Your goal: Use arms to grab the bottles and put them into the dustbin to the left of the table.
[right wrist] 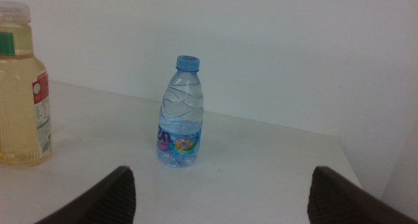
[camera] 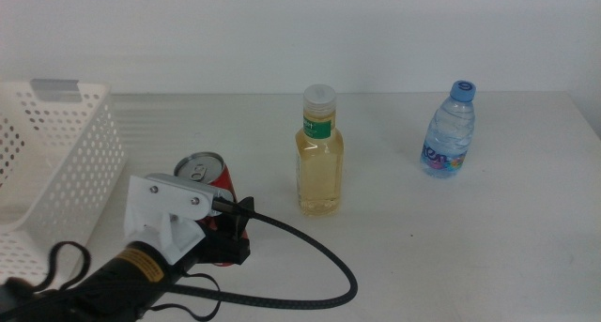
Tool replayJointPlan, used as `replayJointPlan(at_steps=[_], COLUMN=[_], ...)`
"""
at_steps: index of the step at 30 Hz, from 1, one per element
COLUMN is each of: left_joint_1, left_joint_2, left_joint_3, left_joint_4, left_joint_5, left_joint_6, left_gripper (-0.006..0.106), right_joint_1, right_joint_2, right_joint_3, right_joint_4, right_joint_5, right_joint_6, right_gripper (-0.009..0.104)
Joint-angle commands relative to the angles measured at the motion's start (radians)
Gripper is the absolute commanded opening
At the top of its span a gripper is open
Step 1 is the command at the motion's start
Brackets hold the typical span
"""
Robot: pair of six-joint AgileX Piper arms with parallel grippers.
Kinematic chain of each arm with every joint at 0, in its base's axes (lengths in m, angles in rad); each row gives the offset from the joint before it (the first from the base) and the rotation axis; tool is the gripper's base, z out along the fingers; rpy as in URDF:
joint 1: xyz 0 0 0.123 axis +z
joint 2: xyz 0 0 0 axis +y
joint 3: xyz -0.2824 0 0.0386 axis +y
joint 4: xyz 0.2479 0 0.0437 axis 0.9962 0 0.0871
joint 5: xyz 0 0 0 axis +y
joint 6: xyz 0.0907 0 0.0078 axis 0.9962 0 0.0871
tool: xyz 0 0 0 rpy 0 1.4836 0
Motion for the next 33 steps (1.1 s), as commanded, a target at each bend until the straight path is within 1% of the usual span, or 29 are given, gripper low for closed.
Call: replayJointPlan(at_steps=[1,9,14,24,29,33], left_joint_1=[-0.003,-0.003,-0.003,-0.002,0.030,0.063], left_joint_2=[-0.079,-0.205,-0.280,-0.360,-0.360,-0.360], left_joint_3=[-0.015,-0.025,-0.079,-0.297,-0.436,-0.540], left_joint_4=[-0.001,-0.001,-0.001,-0.001,0.000,0.002], left_joint_5=[-0.067,0.097,0.273,0.768,1.044,1.235], left_joint_6=[-0.013,0.047,0.048,0.076,0.082,0.139], left_gripper=[-0.005,-0.005,-0.005,-0.005,-0.005,-0.005], right_joint_1=[-0.005,-0.005,-0.005,-0.005,-0.005,-0.005], right_joint_2=[-0.027,-0.027,-0.027,-0.027,-0.027,-0.027], right_joint_3=[-0.007,-0.007,-0.007,-0.007,-0.007,-0.007], right_joint_4=[-0.006,-0.006,-0.006,-0.006,-0.006,-0.006], right_joint_5=[-0.074,-0.074,-0.074,-0.074,-0.074,-0.074], right_joint_6=[-0.012,-0.012,-0.012,-0.012,-0.012,-0.012], right_gripper=[0.071,0.071,0.071,0.071,0.071,0.071])
